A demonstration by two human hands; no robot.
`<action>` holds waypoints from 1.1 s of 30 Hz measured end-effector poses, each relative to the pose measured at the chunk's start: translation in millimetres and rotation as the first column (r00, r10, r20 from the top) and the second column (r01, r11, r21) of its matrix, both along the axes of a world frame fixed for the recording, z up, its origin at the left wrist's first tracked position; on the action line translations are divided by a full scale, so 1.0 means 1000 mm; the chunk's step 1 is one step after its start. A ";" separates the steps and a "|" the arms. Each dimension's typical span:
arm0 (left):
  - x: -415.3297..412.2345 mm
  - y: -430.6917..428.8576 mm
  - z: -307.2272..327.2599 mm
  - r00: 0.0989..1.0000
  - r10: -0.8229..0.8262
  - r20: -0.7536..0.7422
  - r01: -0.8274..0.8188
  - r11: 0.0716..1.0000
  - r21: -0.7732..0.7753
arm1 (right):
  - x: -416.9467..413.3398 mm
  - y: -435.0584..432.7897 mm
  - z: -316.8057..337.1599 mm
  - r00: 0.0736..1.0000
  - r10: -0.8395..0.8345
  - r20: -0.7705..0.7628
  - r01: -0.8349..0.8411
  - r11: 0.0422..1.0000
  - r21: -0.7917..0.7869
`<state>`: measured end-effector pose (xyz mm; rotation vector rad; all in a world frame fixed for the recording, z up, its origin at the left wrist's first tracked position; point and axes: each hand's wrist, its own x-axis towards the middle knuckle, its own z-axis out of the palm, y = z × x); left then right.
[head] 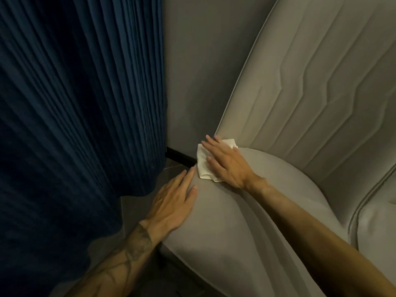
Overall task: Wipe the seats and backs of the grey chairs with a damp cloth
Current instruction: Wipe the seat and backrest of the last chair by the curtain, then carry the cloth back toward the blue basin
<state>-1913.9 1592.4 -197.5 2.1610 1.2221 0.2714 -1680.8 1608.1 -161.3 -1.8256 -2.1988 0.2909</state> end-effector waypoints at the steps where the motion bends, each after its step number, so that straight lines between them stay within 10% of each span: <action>1: -0.004 -0.003 -0.002 1.000 0.018 0.009 -0.018 1.000 0.000 | -0.005 0.000 -0.001 0.999 -0.036 0.007 0.036 0.999 -0.034; 15: -0.043 -0.055 -0.013 0.863 0.452 0.228 -0.381 0.877 -0.294 | -0.107 -0.074 -0.011 0.959 0.250 -0.137 -0.260 0.964 -0.058; 23: -0.104 -0.141 0.028 0.679 0.689 0.255 -0.556 0.709 -0.434 | -0.181 -0.138 0.040 0.929 0.031 -0.368 -0.104 0.978 -0.181; 33: -0.082 -0.271 0.298 0.904 0.374 0.208 -0.293 0.894 -0.338 | -0.131 -0.308 0.289 0.897 -0.272 -0.348 0.061 0.857 -0.512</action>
